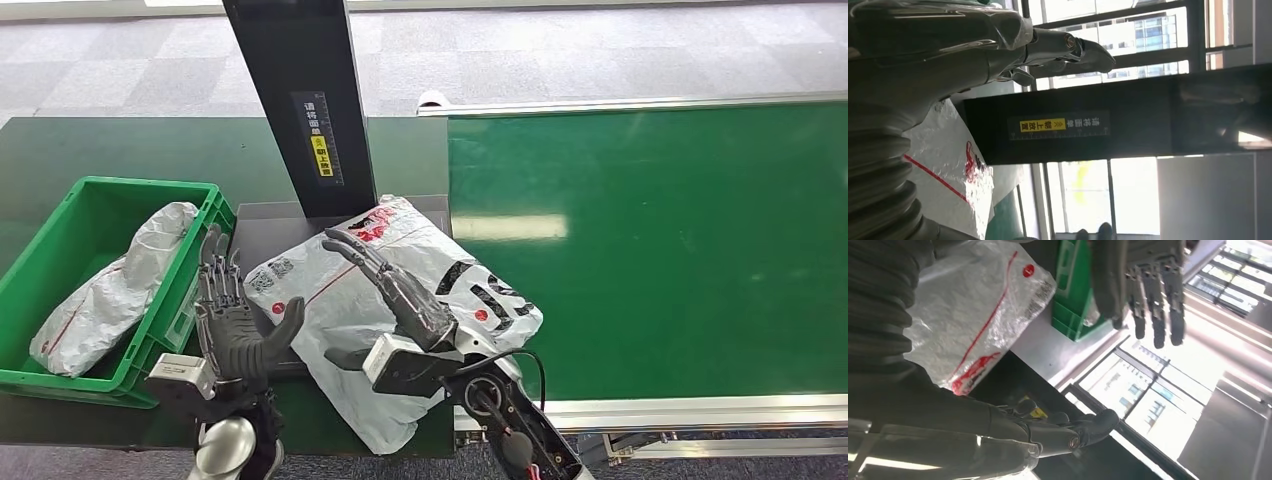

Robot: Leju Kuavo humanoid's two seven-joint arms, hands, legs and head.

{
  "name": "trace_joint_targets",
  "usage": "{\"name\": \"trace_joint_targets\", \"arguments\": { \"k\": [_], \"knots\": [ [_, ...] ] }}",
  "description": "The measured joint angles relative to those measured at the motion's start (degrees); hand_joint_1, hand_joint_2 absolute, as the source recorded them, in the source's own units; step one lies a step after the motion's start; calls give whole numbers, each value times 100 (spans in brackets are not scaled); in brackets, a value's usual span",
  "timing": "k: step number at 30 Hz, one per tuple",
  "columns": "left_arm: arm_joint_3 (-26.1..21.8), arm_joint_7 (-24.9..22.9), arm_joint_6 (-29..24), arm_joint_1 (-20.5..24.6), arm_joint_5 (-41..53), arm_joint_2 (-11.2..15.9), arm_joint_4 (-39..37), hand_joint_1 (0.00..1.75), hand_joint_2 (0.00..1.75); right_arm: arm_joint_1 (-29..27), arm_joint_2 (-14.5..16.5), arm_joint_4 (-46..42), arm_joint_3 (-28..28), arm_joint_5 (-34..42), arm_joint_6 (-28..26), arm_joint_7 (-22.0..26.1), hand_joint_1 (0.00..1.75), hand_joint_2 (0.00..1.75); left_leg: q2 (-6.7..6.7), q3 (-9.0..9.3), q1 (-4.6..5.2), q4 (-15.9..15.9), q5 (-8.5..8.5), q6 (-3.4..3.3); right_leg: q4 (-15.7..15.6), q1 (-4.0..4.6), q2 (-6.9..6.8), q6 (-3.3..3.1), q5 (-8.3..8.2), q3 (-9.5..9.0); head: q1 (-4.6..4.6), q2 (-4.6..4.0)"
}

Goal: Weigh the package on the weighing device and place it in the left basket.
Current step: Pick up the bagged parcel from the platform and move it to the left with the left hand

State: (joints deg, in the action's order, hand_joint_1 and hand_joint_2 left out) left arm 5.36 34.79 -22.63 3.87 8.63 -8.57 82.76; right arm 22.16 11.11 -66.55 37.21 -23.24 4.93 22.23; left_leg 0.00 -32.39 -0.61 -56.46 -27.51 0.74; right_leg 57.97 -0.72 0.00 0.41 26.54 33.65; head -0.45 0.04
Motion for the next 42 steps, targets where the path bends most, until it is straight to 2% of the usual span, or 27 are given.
{"name": "trace_joint_targets", "arguments": {
  "k": [2, 9, 13, 20, 25, 30, 31, 34, 35, 38, 42],
  "knots": [
    [140, -148, 141, 20, 206, -6, -61, 0, 175, -125, -70, -429, -65, 60, -129, 50, 0, 175, 0, 0, 0, -1, 0, 0, -1, -1, 0, 0, 0, 1, -1, 0],
    [711, -1153, 482, 287, 1706, -35, -705, 0, 175, -657, -389, -2121, -522, 282, -833, 93, 0, 175, 6, 0, 2, -2, -2, 0, -2, -3, 3, -1, -2, 3, -1, 0],
    [1030, -1922, 41, 631, 3716, -41, -1488, 0, 175, -1020, -534, -3002, -1043, 282, -1422, 214, 0, 175, -1, 0, 2, -2, -2, 0, -3, -4, -1, -1, -2, 1, -1, 0],
    [1382, -2658, -766, 1569, 5876, -218, -3601, 0, 175, -1696, -643, -4001, -1865, 319, -1502, 591, 0, 175, 5, 4, 2, -2, -2, 0, -3, -3, 3, -2, -4, -4, -2, -1],
    [1627, -3024, -547, 2105, 6544, -387, -4607, 0, 175, -1935, -628, -4224, -2057, 380, -1470, 776, 0, 175, -1, 9, 2, -1, -2, 0, -2, -3, 0, -2, -3, -16, -2, 0],
    [1729, -3074, -437, 2441, 6624, -509, -5096, 0, 175, -2017, -618, -4290, -2154, 410, -1426, 799, 0, 175, -1, 41, 3, 0, -7, -3, -3, -5, -2, 1, 1, -57, 0, -1],
    [1736, -3073, -428, 2477, 6624, -522, -5153, 10, 175, -2021, -617, -4296, -2165, 414, -1422, 800, 0, 175, -1, 45, 4, 0, -7, -4, -4, -5, -2, 2, 1, -62, 0, -1],
    [1740, -3025, -326, 2562, 6595, -556, -5285, 138, 175, -2024, -612, -4306, -2199, 430, -1385, 799, 0, 175, -2, 58, 4, 0, -6, -4, -5, -6, -2, 2, 1, -79, 0, 0],
    [1739, -2988, -279, 2582, 6567, -565, -5318, 172, 175, -2024, -605, -4306, -2212, 434, -1372, 795, 0, 175, -3, 63, 4, 0, -6, -5, -5, -6, -2, 2, 0, -83, 0, 0],
    [1713, -2745, -145, 2607, 6345, -588, -5394, 175, 175, -2019, -559, -4305, -2266, 437, -1353, 776, 0, 175, -2, 69, 4, 0, -1, -5, -5, -6, -2, 1, -3, -85, -1, 0],
    [1484, -1960, 101, 2604, 5526, -606, -5425, 175, 175, -2011, -495, -4301, -2371, 440, -1327, 757, 0, 175, -2, 69, 4, 0, 2, -4, -4, -5, -2, 0, -6, -80, -2, -1]
  ]
}}
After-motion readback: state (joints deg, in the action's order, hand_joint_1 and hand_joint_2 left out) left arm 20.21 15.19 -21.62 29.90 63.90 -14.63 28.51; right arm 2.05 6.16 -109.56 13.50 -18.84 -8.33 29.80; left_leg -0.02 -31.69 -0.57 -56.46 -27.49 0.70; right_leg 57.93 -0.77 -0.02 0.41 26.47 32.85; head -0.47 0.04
